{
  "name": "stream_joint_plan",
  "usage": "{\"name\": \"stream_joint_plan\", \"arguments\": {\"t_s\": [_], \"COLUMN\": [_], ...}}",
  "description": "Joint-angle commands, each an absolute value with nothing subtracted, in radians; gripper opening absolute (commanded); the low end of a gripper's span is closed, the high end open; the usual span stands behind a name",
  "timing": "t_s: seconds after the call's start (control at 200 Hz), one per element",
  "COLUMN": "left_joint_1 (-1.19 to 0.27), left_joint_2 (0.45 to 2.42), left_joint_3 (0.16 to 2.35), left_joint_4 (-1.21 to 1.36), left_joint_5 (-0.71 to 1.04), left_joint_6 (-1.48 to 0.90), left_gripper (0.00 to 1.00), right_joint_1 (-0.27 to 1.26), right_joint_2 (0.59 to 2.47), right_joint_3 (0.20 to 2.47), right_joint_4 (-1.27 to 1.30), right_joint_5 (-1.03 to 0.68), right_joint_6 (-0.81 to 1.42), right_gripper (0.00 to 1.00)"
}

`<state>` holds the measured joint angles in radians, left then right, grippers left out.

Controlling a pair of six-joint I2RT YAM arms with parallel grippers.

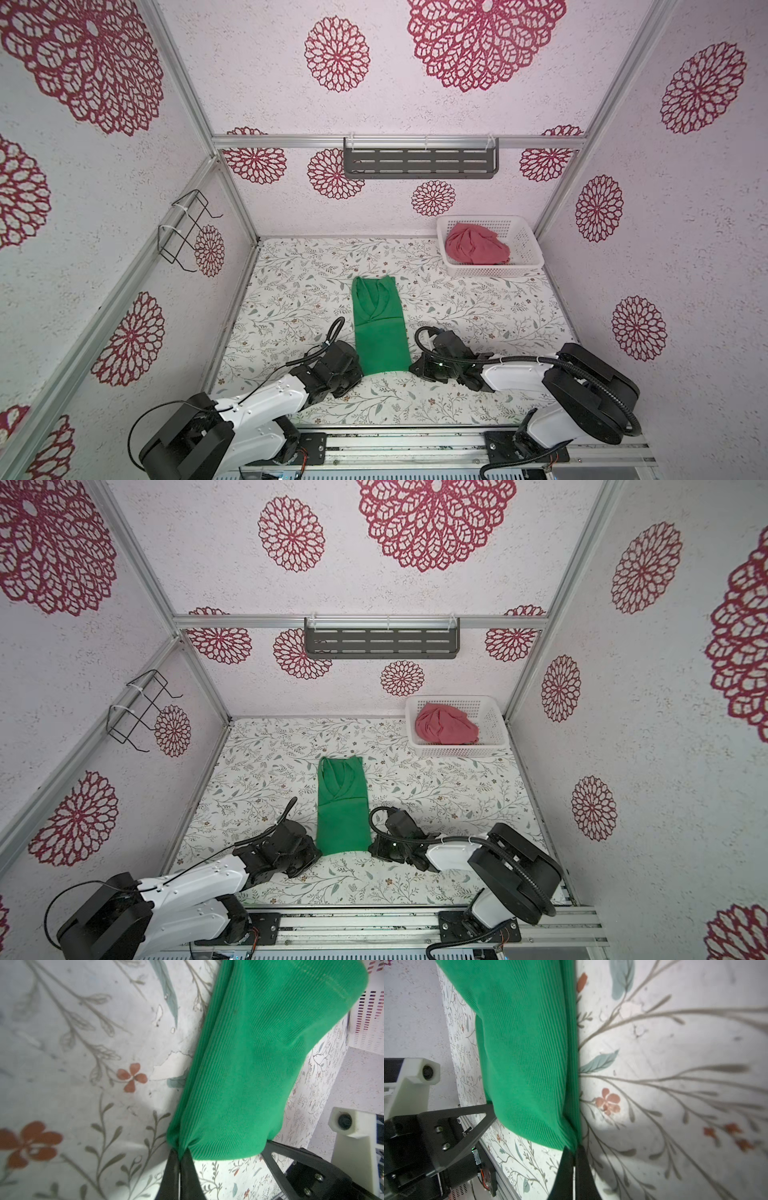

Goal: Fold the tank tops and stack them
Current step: 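Lift the near end with both grippers and fold it away from the robot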

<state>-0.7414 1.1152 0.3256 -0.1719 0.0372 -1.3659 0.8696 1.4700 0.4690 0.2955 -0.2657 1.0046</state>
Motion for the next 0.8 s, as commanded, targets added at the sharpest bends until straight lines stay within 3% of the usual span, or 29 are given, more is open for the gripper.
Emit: {"name": "stream_joint_plan", "arguments": {"t_s": [0.0,0.145,0.52,0.796], "left_joint_1": [-0.785,-0.842,-0.843,-0.648], "left_joint_2": [1.053,0.953,0.897,0.977], "left_joint_3": [0.369,0.489,0.694,0.753], "left_joint_4": [-0.374,-0.602,-0.761,-0.629], "left_joint_5": [-0.042,-0.143,-0.234,-0.119], "left_joint_6": [-1.375,-1.351,-1.234,-1.034], "left_gripper": [0.00,0.00,0.00,0.00], "right_joint_1": [0.903,0.945,0.958,0.866], "right_joint_2": [1.390,1.299,1.185,1.304], "right_joint_3": [0.508,0.562,0.766,0.917], "right_joint_4": [0.128,-0.030,-0.249,-0.261], "right_joint_5": [-0.214,-0.162,-0.061,-0.103], "right_joint_6": [0.954,0.907,0.740,0.590], "right_gripper": [0.00,0.00,0.00,0.00]}}
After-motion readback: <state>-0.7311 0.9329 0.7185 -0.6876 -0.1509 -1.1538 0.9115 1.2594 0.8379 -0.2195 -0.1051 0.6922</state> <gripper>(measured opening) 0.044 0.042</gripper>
